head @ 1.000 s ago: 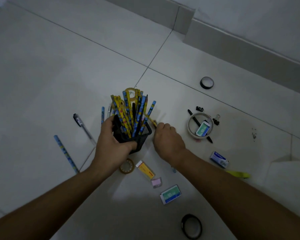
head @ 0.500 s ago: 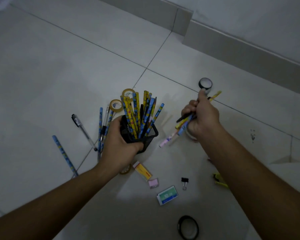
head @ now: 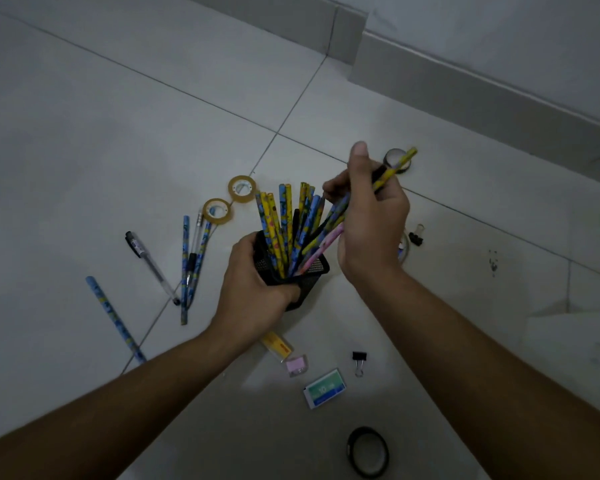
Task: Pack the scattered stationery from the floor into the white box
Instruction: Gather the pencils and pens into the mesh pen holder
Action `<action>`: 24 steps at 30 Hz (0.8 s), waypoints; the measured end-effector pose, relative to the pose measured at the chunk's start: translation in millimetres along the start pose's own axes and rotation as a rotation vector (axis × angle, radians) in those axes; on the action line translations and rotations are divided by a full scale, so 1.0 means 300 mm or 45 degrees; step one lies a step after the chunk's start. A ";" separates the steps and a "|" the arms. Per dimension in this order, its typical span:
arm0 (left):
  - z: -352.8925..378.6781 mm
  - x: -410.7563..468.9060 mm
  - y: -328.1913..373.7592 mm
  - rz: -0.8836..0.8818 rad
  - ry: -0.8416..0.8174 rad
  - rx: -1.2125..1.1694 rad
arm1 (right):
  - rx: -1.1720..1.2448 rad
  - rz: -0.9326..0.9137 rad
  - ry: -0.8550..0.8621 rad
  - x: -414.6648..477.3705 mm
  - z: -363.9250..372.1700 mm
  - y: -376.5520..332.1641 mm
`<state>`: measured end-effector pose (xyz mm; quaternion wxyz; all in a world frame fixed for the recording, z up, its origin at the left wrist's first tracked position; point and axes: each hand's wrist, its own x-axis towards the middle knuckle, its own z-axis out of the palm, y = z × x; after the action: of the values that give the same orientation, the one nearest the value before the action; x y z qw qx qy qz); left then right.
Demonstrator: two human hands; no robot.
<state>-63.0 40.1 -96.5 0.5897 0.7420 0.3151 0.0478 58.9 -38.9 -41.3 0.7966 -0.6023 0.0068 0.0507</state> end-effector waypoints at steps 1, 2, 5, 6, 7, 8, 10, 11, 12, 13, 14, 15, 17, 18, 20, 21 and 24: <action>-0.002 0.001 -0.004 -0.003 0.000 0.002 | 0.020 0.008 -0.032 0.000 -0.004 -0.001; -0.003 0.001 -0.006 -0.006 -0.002 0.002 | 0.056 0.030 -0.048 0.003 -0.008 -0.004; -0.001 0.001 -0.004 -0.001 -0.017 -0.005 | 0.094 0.091 -0.047 0.019 -0.033 -0.005; 0.001 0.000 -0.001 0.001 -0.023 -0.017 | 0.053 0.092 -0.054 0.019 -0.042 -0.002; 0.002 0.000 0.003 0.002 -0.029 -0.032 | -0.017 0.082 -0.064 0.013 -0.049 0.005; 0.005 -0.002 0.008 0.003 -0.033 -0.045 | -0.110 0.064 -0.077 0.003 -0.058 0.013; 0.010 -0.004 0.015 -0.010 -0.042 -0.060 | -0.343 0.015 -0.148 -0.025 -0.078 0.024; 0.013 -0.006 0.017 -0.018 -0.048 -0.066 | -0.458 0.003 -0.230 -0.038 -0.091 0.030; 0.017 -0.009 0.018 -0.019 -0.056 -0.066 | -0.545 0.016 -0.330 -0.049 -0.107 0.033; 0.022 -0.013 0.018 -0.011 -0.065 -0.061 | -0.601 0.040 -0.419 -0.053 -0.126 0.033; 0.025 -0.016 0.018 -0.002 -0.071 -0.055 | -0.618 0.053 -0.480 -0.054 -0.147 0.028; 0.029 -0.017 0.019 0.003 -0.074 -0.058 | -0.606 0.049 -0.505 -0.051 -0.172 0.018; 0.038 -0.020 0.022 0.003 -0.094 -0.068 | -0.581 0.027 -0.431 -0.025 -0.243 -0.011; 0.043 -0.023 0.025 0.006 -0.112 -0.062 | -0.601 0.039 -0.331 -0.006 -0.292 -0.025; 0.057 -0.030 0.030 0.022 -0.146 -0.041 | -0.778 0.152 -0.095 0.035 -0.411 -0.048; 0.067 -0.034 0.033 0.033 -0.161 -0.029 | -0.939 0.248 -0.018 0.049 -0.477 -0.054; 0.102 -0.048 0.032 0.069 -0.204 -0.009 | -1.485 0.584 -0.123 0.041 -0.665 -0.050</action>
<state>-56.7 5.7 -92.6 0.6141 0.7497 0.2465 0.0054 82.5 -233.7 -82.4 0.3052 -0.9181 0.0712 0.2428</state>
